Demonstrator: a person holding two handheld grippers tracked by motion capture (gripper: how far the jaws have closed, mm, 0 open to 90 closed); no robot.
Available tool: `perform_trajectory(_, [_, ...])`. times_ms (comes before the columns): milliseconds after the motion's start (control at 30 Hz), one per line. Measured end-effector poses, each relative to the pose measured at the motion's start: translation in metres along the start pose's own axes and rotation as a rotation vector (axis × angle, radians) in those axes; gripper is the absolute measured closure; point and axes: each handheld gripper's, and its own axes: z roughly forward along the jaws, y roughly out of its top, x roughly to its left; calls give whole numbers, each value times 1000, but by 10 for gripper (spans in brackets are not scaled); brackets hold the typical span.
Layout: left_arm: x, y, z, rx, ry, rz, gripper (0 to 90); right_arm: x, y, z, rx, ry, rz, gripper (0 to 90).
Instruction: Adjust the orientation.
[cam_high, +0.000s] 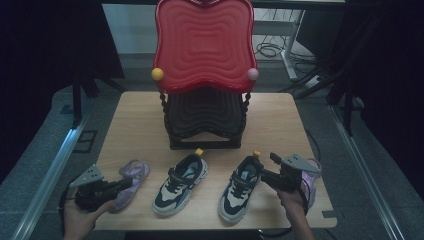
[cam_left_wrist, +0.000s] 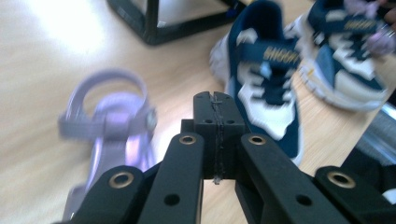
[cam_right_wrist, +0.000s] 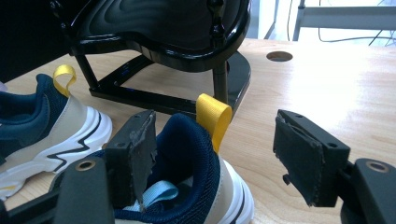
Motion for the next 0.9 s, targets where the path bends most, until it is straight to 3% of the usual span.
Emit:
perform_trajectory(33, [4, -7, 0, 24, 7, -12, 899, 0, -1, 0, 4, 2, -2, 300])
perform_trajectory(233, [9, -22, -2, 57, 16, -35, 899, -1, -5, 1, 22, -4, -1, 308])
perform_trajectory(433, [8, -36, 2, 114, 31, -38, 898, -5, -5, -2, 2, -22, 43, 314])
perform_trajectory(600, [1, -38, 6, 120, 21, -36, 895, -4, -6, 0, 14, -14, 37, 325])
perform_trajectory(733, [-8, -40, 14, 159, 14, -25, 895, -3, -6, 0, 14, -12, 34, 325])
perform_trajectory(900, [-5, -43, 17, 189, 27, -36, 897, -4, -5, -1, 10, -15, 36, 324])
